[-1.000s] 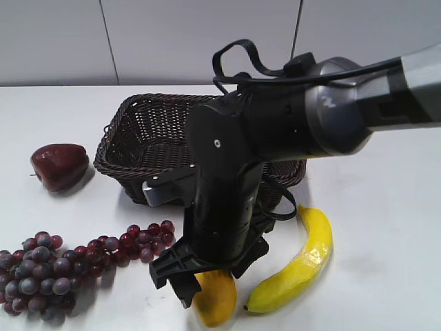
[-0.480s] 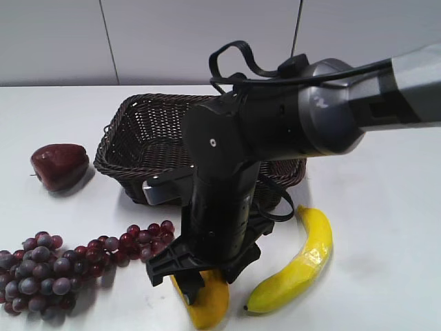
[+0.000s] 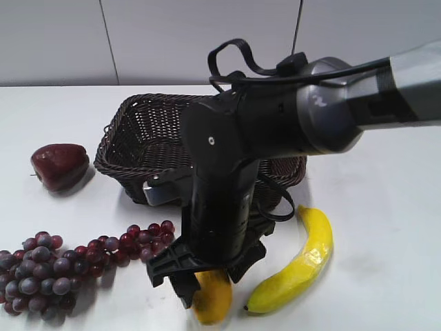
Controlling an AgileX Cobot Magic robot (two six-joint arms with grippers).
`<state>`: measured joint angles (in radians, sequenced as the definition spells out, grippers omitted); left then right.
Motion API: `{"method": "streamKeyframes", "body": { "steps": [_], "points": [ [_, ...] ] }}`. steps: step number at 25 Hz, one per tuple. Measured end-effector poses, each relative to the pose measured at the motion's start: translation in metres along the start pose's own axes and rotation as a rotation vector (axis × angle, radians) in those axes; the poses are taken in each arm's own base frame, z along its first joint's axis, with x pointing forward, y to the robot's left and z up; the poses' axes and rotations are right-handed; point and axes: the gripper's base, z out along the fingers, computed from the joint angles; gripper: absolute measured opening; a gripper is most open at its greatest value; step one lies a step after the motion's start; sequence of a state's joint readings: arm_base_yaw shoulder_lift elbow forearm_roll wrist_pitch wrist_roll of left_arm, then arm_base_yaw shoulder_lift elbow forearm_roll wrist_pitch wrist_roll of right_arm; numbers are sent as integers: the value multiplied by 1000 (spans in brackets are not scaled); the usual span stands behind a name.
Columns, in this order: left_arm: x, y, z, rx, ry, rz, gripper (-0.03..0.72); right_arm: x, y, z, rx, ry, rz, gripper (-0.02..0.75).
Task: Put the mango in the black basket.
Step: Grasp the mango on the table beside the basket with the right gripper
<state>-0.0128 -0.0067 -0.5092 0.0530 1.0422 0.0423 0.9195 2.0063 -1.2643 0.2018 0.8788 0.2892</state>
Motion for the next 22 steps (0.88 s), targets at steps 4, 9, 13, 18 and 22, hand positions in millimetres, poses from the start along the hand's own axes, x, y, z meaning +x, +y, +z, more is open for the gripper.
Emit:
{"method": "streamKeyframes", "body": {
  "steps": [4, 9, 13, 18, 22],
  "points": [
    [0, 0, 0, 0, 0, 0, 240, 1, 0, 2, 2, 14, 3, 625],
    [0, 0, 0, 0, 0, 0, 240, -8, 2, 16, 28, 102, 3, 625],
    [0, 0, 0, 0, 0, 0, 240, -22, 8, 17, 48, 151, -2, 602],
    [0, 0, 0, 0, 0, 0, 240, -32, 14, 8, 66, 173, 0, 509],
    [0, 0, 0, 0, 0, 0, 240, -32, 11, 16, 100, 217, -3, 509]
  ]
}}
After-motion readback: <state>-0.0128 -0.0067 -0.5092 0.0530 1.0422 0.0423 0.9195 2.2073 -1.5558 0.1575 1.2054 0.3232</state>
